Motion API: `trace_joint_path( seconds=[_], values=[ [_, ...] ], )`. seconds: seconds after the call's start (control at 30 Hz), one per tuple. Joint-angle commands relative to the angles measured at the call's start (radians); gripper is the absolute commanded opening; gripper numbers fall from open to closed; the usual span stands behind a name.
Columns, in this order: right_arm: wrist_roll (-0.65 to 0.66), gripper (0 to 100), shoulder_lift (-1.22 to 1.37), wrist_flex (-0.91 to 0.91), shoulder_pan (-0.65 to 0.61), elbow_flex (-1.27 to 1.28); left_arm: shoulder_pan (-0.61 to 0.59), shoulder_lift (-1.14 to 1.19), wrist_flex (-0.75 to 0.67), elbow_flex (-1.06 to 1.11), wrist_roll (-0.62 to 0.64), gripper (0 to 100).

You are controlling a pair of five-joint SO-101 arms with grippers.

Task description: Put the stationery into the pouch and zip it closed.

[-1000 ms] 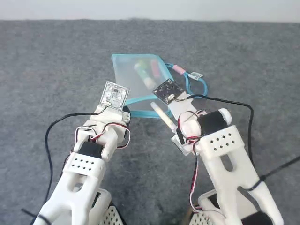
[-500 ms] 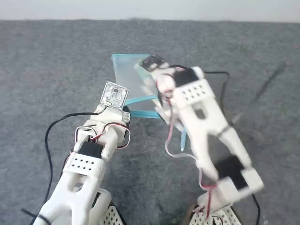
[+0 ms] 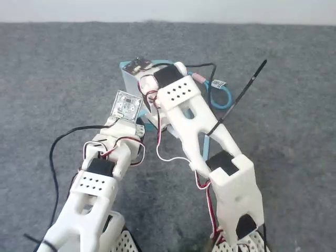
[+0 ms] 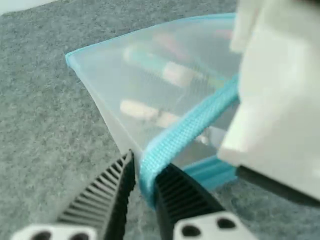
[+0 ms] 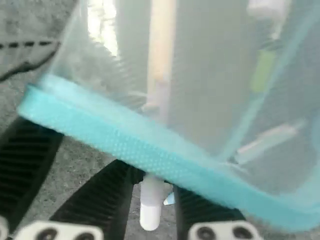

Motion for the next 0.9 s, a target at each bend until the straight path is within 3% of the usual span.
trace_joint_path(
  seconds=[0.0, 0.27, 0.57, 0.73, 0.87],
  values=[
    [-0.011, 18.8, -0.016, 0.005, -0.022, -0.086, 0.009, -0.005, -0.034, -0.002, -0.009, 1],
    [-0.002, 17.7, -0.045, 0.016, 0.002, -0.109, 0.009, -0.002, -0.034, -0.002, -0.012, 1],
    [-0.006, 17.7, -0.269, 0.048, 0.147, -0.1, 0.009, -0.002, -0.034, -0.002, -0.012, 1],
    [-0.017, 17.6, -0.407, 0.048, 0.216, 0.115, 0.009, -0.005, -0.034, -0.002, -0.014, 1],
    [-0.124, 17.6, -0.51, 0.002, 0.305, 0.413, 0.009, -0.005, -0.034, -0.002, -0.014, 1]
  ],
)
